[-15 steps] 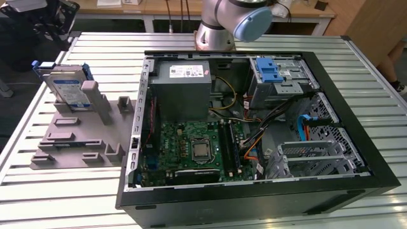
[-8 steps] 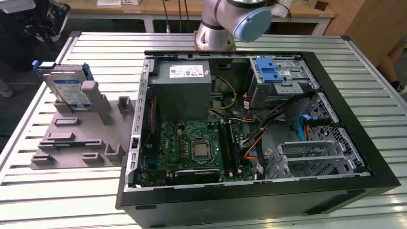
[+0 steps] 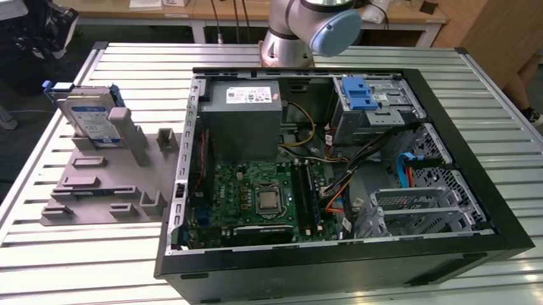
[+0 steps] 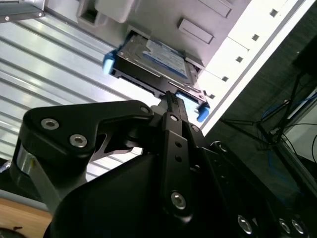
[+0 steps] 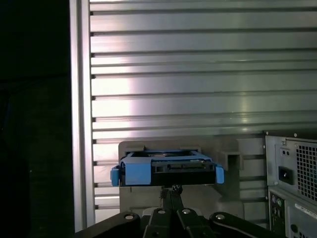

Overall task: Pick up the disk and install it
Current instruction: 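Reach for the disk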

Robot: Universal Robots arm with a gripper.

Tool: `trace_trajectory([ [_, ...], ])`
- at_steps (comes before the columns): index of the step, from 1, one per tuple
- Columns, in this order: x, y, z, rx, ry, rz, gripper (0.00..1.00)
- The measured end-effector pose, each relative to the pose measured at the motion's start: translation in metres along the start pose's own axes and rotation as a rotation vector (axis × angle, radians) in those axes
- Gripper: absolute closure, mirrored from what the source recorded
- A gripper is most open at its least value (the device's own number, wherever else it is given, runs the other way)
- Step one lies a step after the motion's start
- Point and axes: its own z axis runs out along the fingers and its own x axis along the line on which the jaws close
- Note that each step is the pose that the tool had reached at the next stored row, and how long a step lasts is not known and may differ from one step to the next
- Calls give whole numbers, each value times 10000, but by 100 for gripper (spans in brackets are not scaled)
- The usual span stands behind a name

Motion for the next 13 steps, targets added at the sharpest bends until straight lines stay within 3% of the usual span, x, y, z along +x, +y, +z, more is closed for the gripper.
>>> trace_trajectory([
  [4, 154, -17, 9, 0, 1, -11, 89],
  [13, 166, -18, 9, -1, 2, -11, 89],
])
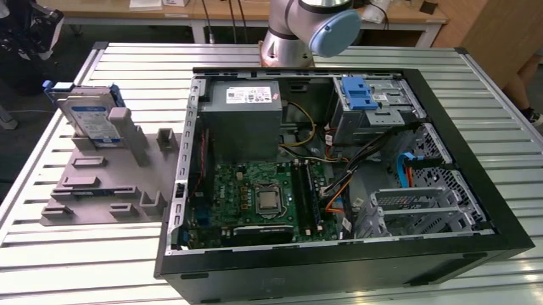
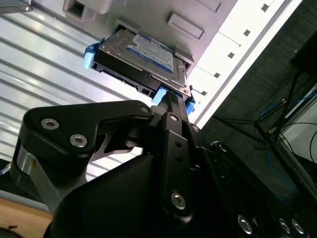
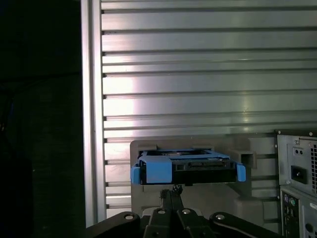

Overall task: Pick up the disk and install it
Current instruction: 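Reach for the disk, then pick up the disk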

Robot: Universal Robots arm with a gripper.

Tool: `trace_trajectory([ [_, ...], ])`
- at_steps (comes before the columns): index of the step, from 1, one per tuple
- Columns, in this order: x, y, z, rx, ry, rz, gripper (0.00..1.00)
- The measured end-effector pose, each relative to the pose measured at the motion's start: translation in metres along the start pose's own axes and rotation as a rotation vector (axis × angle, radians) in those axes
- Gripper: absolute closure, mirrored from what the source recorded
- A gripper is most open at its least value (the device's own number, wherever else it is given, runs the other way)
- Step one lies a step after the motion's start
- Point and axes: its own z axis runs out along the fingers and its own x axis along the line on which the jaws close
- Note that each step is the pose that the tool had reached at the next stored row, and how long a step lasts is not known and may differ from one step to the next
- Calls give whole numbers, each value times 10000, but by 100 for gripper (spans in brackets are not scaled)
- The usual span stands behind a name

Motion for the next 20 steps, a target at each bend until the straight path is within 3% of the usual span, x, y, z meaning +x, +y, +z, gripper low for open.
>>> trace_trajectory([
  [12, 0, 0, 0, -4, 3, -88, 89],
  [20, 0, 0, 3, -28, 54, -1448, 89],
])
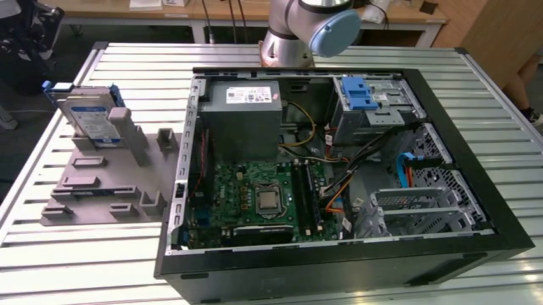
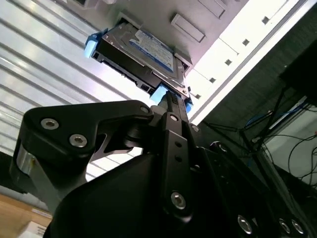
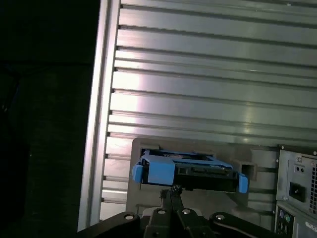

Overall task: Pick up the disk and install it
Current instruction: 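Pick up the disk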

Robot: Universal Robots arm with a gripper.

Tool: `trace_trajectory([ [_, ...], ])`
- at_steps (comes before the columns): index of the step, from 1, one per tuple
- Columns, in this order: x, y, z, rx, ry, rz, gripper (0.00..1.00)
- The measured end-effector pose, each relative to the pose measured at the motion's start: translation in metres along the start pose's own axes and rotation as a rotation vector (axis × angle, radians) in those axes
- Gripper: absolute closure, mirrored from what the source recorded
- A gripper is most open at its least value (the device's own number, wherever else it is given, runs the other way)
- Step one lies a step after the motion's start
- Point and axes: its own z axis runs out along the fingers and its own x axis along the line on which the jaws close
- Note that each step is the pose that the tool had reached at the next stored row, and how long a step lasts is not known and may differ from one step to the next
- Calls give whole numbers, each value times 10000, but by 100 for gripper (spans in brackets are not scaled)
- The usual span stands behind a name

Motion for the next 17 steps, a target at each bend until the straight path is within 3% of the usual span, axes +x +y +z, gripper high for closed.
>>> trace_trajectory([
  [17, 1, 0, 12, 40, 121, -3078, 89],
])
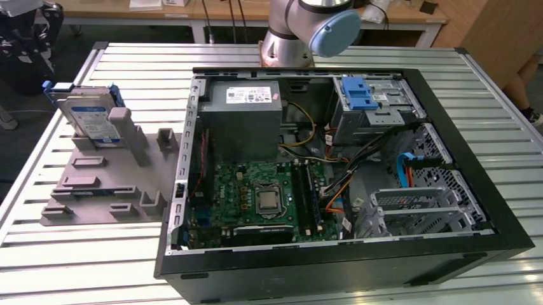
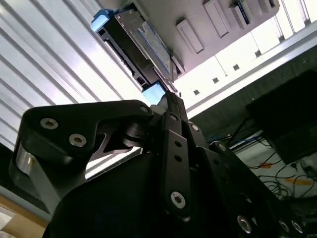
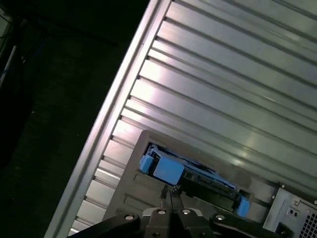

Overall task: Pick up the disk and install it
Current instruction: 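Pick up the disk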

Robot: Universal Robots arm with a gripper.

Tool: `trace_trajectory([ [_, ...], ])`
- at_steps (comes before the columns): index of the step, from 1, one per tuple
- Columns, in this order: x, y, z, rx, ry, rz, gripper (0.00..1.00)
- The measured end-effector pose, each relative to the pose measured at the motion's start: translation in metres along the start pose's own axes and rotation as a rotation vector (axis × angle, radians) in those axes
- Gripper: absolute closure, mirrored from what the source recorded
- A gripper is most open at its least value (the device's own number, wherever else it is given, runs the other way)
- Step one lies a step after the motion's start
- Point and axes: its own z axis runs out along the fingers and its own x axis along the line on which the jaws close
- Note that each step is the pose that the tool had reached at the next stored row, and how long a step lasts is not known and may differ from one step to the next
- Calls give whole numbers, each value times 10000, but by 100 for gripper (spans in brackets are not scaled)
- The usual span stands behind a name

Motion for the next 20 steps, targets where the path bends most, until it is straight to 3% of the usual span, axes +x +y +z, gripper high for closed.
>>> trace_trajectory([
  [8, 0, -1, 12, -36, 48, -1815, 89],
  [20, 0, -1, 31, -81, 105, -4005, 89],
])
